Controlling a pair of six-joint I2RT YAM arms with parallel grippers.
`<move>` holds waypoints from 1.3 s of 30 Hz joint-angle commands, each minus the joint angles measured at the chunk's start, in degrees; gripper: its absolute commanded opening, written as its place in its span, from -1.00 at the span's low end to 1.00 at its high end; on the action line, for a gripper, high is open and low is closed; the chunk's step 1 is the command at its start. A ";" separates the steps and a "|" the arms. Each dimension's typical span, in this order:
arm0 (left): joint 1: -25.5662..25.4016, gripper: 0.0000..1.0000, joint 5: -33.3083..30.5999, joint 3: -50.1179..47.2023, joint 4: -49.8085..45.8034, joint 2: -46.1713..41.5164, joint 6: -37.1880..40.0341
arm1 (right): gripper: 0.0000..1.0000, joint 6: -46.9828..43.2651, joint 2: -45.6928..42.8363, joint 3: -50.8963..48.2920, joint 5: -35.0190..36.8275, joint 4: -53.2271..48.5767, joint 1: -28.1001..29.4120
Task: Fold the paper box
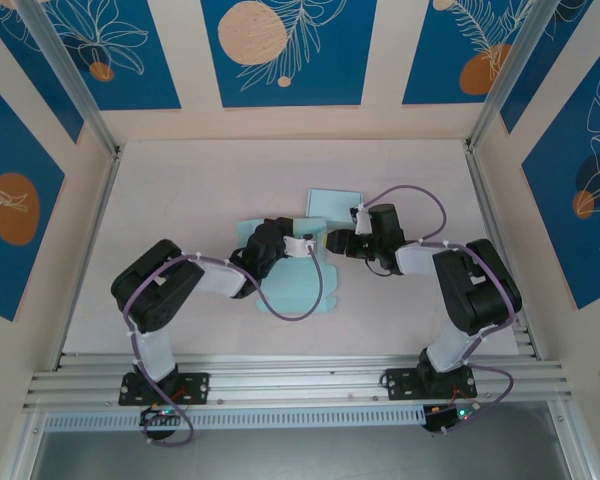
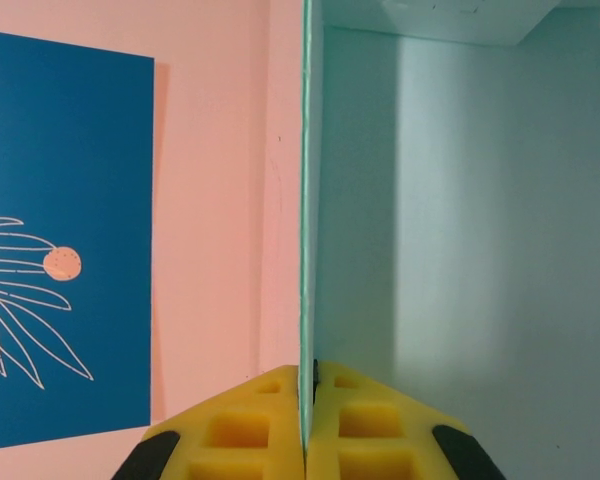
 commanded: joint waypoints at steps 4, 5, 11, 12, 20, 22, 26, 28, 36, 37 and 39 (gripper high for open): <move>-0.14 -1.00 1.88 1.37 -0.72 0.17 -2.18 | 0.13 -1.91 -4.18 -1.57 -2.85 0.77 2.69; -0.04 -1.00 2.00 1.39 -0.89 0.11 -2.35 | 0.14 -1.91 -4.37 -1.70 -2.63 0.77 2.65; 0.31 -1.00 2.51 1.30 -1.15 -0.20 -2.82 | 0.15 -2.41 -4.97 -2.07 -2.72 0.52 2.79; 0.34 -1.00 2.69 1.30 -1.31 -0.25 -2.86 | 0.16 -2.44 -4.76 -1.97 -2.70 0.56 2.74; 0.52 -1.00 4.49 1.57 -3.14 -0.85 -3.08 | 0.24 -3.57 -1.92 1.52 1.09 -2.24 3.06; 0.55 -1.00 4.98 1.57 -3.43 -1.09 -3.08 | 0.23 -3.83 -0.86 2.82 2.84 -3.09 2.99; 0.55 -1.00 5.67 1.65 -4.28 -1.39 -3.08 | 0.13 -5.18 1.61 5.59 4.34 -3.75 3.18; 0.55 -1.00 5.93 1.57 -4.24 -1.58 -3.33 | 0.06 -5.82 2.65 6.90 5.94 -4.47 3.58; 0.56 -1.00 7.75 1.54 -4.78 -1.56 -3.76 | -0.11 -6.75 3.78 7.21 17.51 -2.82 5.96; 0.57 -1.00 8.00 1.57 -5.01 -1.56 -3.87 | -0.11 -7.12 4.06 7.26 18.44 -2.43 6.23; 0.54 -1.00 8.22 1.65 -5.20 -1.48 -4.12 | -0.14 -7.56 4.85 7.74 20.00 -2.14 6.82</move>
